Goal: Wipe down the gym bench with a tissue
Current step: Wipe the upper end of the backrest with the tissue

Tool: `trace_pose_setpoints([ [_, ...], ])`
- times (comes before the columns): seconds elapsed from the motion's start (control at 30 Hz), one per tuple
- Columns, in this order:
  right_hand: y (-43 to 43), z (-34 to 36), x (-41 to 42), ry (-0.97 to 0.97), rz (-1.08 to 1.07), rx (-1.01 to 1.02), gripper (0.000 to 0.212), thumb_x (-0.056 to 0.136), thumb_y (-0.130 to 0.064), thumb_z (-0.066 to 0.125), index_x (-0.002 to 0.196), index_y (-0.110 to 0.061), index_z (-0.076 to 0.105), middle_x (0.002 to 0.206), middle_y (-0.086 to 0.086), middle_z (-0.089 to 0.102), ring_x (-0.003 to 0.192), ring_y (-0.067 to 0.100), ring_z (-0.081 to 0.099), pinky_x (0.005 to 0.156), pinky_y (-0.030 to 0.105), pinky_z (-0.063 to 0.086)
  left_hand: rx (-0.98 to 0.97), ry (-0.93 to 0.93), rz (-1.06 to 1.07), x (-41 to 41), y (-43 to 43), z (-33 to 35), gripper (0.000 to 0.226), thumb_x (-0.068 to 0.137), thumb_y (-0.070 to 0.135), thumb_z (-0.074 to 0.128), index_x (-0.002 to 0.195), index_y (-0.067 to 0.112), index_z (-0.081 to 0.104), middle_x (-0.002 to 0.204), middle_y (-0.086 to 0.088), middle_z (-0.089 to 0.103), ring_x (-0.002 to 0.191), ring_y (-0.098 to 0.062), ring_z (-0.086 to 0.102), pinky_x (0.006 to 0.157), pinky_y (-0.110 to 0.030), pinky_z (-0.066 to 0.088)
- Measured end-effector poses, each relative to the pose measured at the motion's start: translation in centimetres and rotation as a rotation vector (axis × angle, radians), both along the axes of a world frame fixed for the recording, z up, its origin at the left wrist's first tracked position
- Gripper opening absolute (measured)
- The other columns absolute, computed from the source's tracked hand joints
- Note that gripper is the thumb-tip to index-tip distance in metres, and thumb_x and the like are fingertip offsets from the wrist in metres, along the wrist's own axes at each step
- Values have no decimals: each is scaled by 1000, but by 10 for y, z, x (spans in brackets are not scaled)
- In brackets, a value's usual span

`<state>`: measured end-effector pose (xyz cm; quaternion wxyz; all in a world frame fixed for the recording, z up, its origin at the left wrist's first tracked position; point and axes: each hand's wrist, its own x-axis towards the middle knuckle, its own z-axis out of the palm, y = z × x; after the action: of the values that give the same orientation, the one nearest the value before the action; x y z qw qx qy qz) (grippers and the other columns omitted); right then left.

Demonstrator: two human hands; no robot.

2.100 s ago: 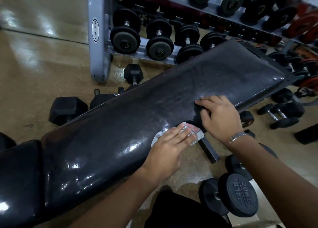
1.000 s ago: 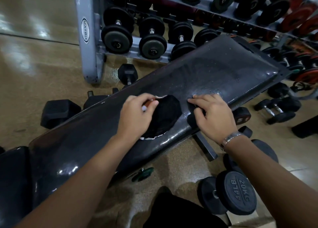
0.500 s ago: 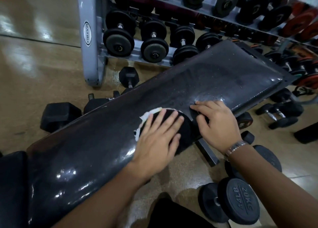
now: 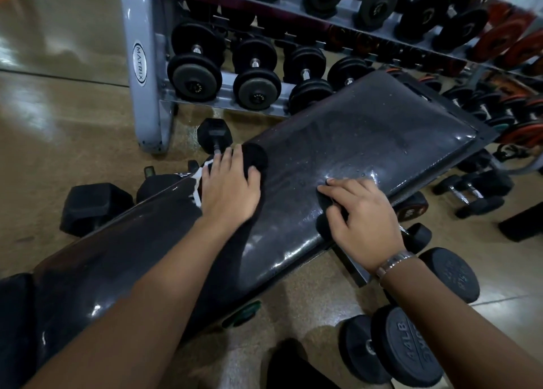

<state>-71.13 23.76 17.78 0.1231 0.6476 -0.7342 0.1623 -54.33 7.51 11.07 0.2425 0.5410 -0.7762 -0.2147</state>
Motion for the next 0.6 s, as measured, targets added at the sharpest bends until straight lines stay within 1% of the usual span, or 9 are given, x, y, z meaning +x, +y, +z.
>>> trace_pose_setpoints([
  [0.07,0,0,-1,1,2,-7,39,88,-24,47,118,-21,71,122,-6,68,111,19,56,98,38,46,-11,38,-38,-12,-5,9,59,103,36,30,158,15,27,164,-7,28,153,-26,21,125,-48,15],
  [0.17,2,-2,-3,6,10,-19,38,88,-22,49,119,-20,71,123,-5,68,114,19,55,102,37,45,-130,115,-284,4,14,3,55,103,30,34,156,15,32,163,-3,31,153,-19,22,126,-42,17],
  [0.23,2,-2,-4,7,19,-27,39,88,-22,48,119,-19,71,123,-4,68,115,20,56,102,38,45,-148,123,-376,19,1,-2,55,102,29,35,155,15,35,162,-2,34,152,-16,25,126,-36,17],
  [0.3,1,-2,-4,1,24,-19,41,88,-24,46,119,-19,72,123,-4,68,114,21,56,102,39,45,-100,129,-309,9,-25,4,52,105,26,36,155,13,35,162,-6,34,152,-20,27,124,-33,17],
  [0.37,0,-1,-3,-6,19,-12,41,88,-25,46,119,-19,72,123,-5,68,115,20,55,102,39,45,-31,119,-249,-13,-34,16,52,106,26,36,156,12,32,163,-8,31,152,-23,25,124,-35,16],
  [0.43,1,-1,-5,-6,20,-13,41,87,-25,46,119,-20,71,124,-6,68,116,19,55,102,38,45,-85,128,-312,-24,-21,21,54,106,27,36,157,13,30,164,-6,28,154,-22,21,126,-36,15],
  [0.53,2,-1,-7,0,45,-5,42,87,-24,46,121,-19,71,125,-5,67,117,20,55,102,40,46,-170,96,-508,1,-14,7,55,105,29,36,158,17,27,165,0,25,154,-13,17,127,-34,12],
  [0.57,2,-1,-8,1,44,-6,42,87,-25,46,121,-19,71,125,-5,67,117,21,55,102,41,46,-162,84,-517,5,-24,6,55,105,29,36,158,17,27,165,-1,26,154,-13,17,127,-33,12],
  [0.6,1,0,-8,1,42,-10,42,87,-25,45,120,-19,71,124,-5,68,117,21,55,101,42,47,-129,82,-480,3,-36,9,55,106,28,36,159,17,26,166,-3,25,154,-14,18,127,-33,13],
])
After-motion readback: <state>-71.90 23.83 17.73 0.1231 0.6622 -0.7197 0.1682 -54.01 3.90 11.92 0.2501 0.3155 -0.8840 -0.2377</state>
